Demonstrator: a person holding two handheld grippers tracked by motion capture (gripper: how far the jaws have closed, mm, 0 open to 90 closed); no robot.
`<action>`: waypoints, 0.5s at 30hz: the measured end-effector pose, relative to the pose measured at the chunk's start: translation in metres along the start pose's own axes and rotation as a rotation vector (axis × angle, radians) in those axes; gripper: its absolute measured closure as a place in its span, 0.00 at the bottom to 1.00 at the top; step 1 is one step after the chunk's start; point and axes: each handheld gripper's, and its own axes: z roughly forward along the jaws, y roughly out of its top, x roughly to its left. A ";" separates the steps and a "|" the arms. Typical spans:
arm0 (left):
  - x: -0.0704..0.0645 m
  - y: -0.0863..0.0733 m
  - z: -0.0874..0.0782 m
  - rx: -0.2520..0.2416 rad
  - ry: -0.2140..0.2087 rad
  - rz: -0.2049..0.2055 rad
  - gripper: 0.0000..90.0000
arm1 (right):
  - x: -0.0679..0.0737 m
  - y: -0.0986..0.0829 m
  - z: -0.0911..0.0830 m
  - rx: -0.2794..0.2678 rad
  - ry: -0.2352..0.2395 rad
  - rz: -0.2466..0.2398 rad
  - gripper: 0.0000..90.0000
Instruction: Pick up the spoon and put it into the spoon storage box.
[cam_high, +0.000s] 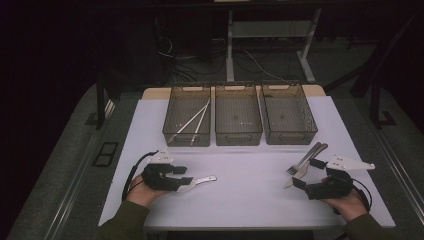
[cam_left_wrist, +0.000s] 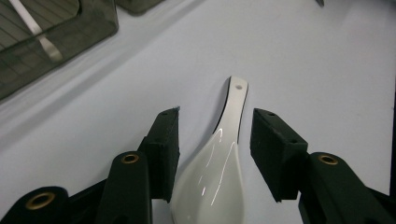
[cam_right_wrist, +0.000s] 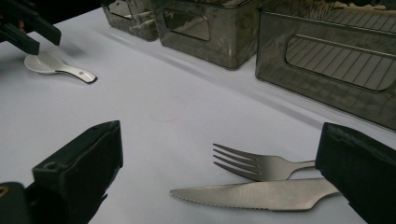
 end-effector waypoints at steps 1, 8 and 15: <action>0.001 0.000 0.001 0.010 -0.001 0.002 0.56 | 0.000 0.000 0.000 0.000 0.000 -0.002 0.01; 0.003 -0.003 0.007 0.053 0.003 0.005 0.56 | 0.000 0.000 0.000 0.000 0.000 -0.002 0.01; 0.003 -0.006 0.012 0.095 0.000 0.010 0.57 | 0.000 0.000 0.000 0.000 0.000 -0.002 0.01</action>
